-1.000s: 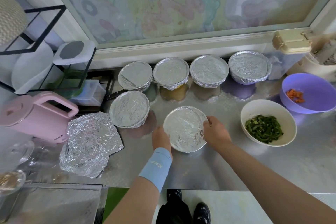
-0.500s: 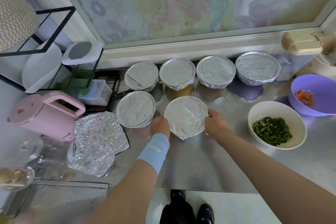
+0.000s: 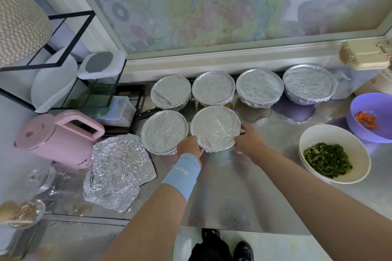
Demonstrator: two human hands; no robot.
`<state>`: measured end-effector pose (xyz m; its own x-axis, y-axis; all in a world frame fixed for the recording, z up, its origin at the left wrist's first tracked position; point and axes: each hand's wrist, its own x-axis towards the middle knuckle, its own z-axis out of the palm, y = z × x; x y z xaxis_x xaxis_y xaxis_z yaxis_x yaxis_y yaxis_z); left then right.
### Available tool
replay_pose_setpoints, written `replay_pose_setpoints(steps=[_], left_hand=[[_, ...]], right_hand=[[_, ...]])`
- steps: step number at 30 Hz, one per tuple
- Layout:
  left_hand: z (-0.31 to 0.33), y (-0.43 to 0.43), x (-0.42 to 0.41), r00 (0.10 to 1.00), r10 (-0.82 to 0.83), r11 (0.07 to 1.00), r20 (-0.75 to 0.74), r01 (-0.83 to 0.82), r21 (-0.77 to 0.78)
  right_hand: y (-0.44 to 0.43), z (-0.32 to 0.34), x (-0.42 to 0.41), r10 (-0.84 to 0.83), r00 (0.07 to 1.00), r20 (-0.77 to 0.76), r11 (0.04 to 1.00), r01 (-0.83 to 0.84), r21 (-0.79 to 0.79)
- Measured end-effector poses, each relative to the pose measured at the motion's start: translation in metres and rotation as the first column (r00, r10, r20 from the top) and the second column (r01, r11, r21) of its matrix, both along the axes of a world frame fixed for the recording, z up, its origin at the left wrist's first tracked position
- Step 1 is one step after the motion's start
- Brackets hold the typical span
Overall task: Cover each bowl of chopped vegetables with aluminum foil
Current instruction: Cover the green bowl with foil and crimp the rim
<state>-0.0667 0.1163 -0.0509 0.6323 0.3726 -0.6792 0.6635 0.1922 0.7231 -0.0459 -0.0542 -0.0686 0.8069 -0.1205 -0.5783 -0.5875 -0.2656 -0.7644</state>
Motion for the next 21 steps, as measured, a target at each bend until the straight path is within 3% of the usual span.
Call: replay_pose_setpoints(steps=[3, 7, 9, 12, 16, 17, 21], left_hand=[[-0.011, 0.002, 0.001, 0.987, -0.155, 0.982, -0.050, 0.159, 0.103], [0.021, 0.001, -0.001, 0.989, -0.001, 0.990, -0.148, 0.022, 0.138], [0.035, -0.001, 0.005, 0.989, 0.045, 0.970, -0.144, -0.009, 0.244], [0.046, -0.015, 0.022, 0.989, -0.147, 0.941, -0.024, 0.147, 0.304], [0.062, -0.053, 0.039, 0.910, -0.405, 0.864, 0.083, 0.352, 0.359], [0.061, -0.064, 0.045, 0.870, -0.485, 0.823, 0.085, 0.421, 0.382], [0.053, -0.111, 0.058, 0.586, -0.809, 0.504, -0.027, 0.718, 0.481]], right_hand=[[0.000, 0.001, 0.002, 0.033, 0.999, 0.001, 0.998, -0.033, -0.045], [-0.004, 0.006, 0.001, 0.085, 0.996, -0.019, 0.993, -0.087, -0.083], [-0.008, 0.013, 0.003, 0.106, 0.994, -0.010, 0.983, -0.107, -0.152], [-0.017, 0.037, 0.011, 0.182, 0.983, 0.033, 0.939, -0.164, -0.301], [-0.042, 0.069, 0.021, 0.340, 0.937, 0.083, 0.826, -0.256, -0.502], [-0.050, 0.073, 0.025, 0.394, 0.917, 0.062, 0.783, -0.299, -0.546], [-0.094, 0.073, 0.039, 0.546, 0.836, -0.044, 0.641, -0.451, -0.621]])
